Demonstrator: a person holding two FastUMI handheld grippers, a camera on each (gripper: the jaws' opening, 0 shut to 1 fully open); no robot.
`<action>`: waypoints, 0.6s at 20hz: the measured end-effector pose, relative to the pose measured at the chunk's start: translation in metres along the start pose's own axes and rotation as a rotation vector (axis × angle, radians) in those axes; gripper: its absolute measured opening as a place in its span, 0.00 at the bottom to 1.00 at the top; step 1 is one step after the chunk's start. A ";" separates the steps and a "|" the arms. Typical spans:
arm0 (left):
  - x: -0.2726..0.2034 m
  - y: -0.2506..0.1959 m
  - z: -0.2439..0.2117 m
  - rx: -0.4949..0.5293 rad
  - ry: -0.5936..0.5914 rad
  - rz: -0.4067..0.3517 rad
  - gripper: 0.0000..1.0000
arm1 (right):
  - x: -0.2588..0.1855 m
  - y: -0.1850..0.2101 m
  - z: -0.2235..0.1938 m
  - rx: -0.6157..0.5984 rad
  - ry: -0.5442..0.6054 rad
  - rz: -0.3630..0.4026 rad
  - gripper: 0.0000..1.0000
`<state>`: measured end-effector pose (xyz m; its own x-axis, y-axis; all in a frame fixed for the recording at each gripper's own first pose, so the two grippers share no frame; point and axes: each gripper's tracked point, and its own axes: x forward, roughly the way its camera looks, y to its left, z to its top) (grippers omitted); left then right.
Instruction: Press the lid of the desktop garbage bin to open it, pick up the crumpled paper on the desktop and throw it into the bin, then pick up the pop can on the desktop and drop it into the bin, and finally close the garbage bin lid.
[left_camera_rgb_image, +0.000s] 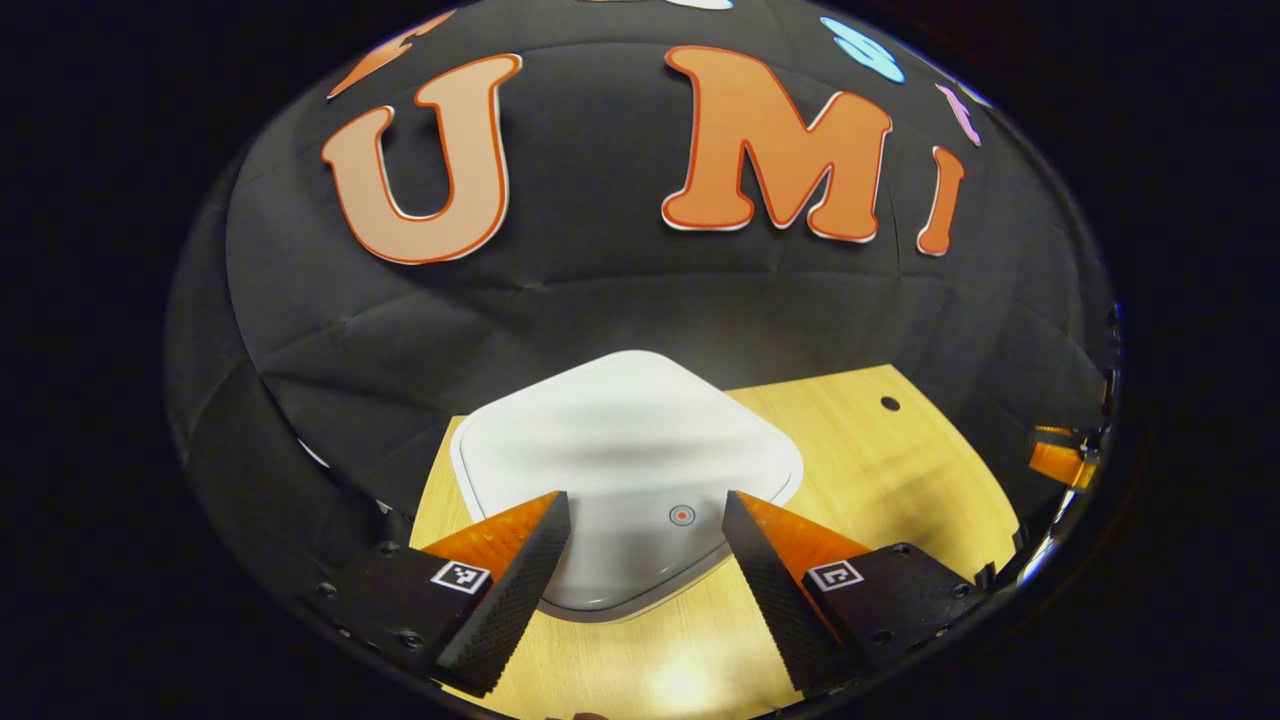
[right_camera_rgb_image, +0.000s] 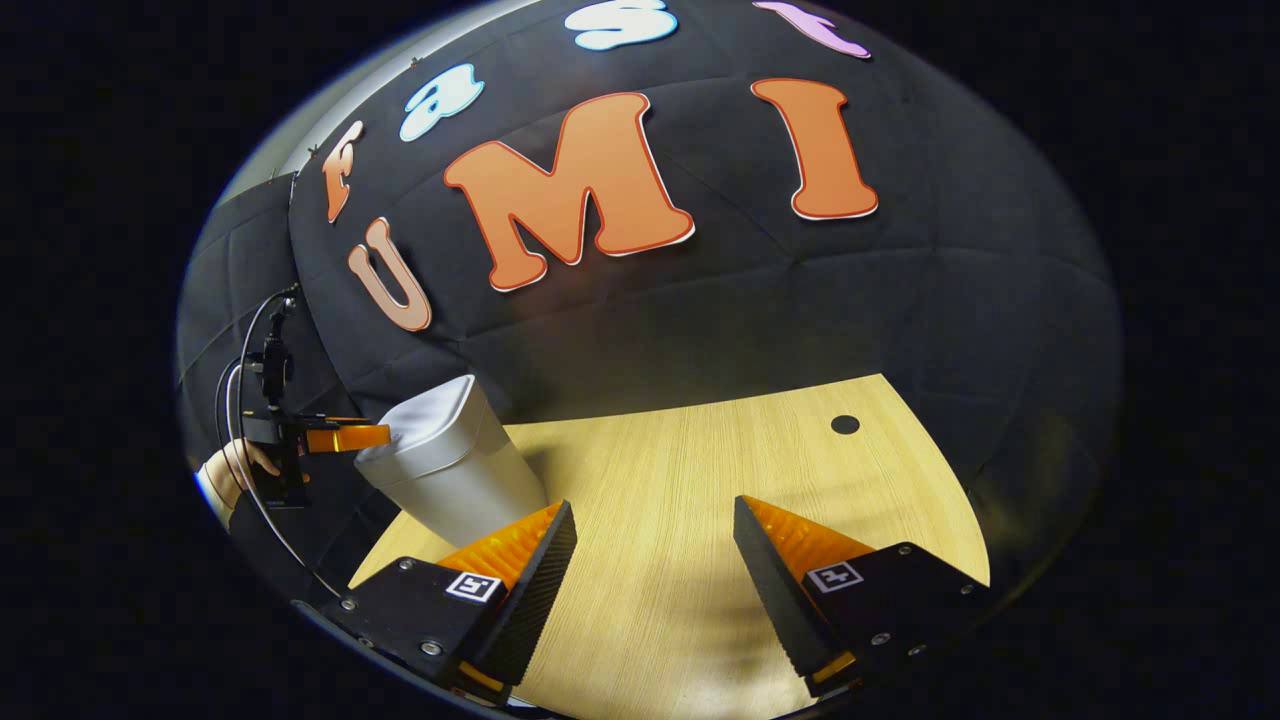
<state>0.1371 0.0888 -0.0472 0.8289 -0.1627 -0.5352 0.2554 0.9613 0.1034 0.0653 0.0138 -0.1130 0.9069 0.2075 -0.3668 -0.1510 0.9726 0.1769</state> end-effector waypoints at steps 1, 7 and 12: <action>-0.005 -0.001 0.010 -0.016 -0.027 -0.002 0.99 | -0.003 0.002 0.003 -0.001 -0.008 0.002 0.95; -0.043 -0.036 0.064 -0.042 -0.201 -0.045 0.99 | -0.010 0.022 0.036 -0.019 -0.087 0.019 0.95; -0.084 -0.085 0.081 -0.017 -0.309 -0.109 0.99 | -0.017 0.040 0.055 -0.055 -0.154 0.024 0.95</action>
<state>0.0860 0.0023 0.0572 0.9097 -0.3220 -0.2621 0.3445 0.9378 0.0437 0.0655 0.0434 -0.0492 0.9518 0.2160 -0.2178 -0.1905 0.9728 0.1321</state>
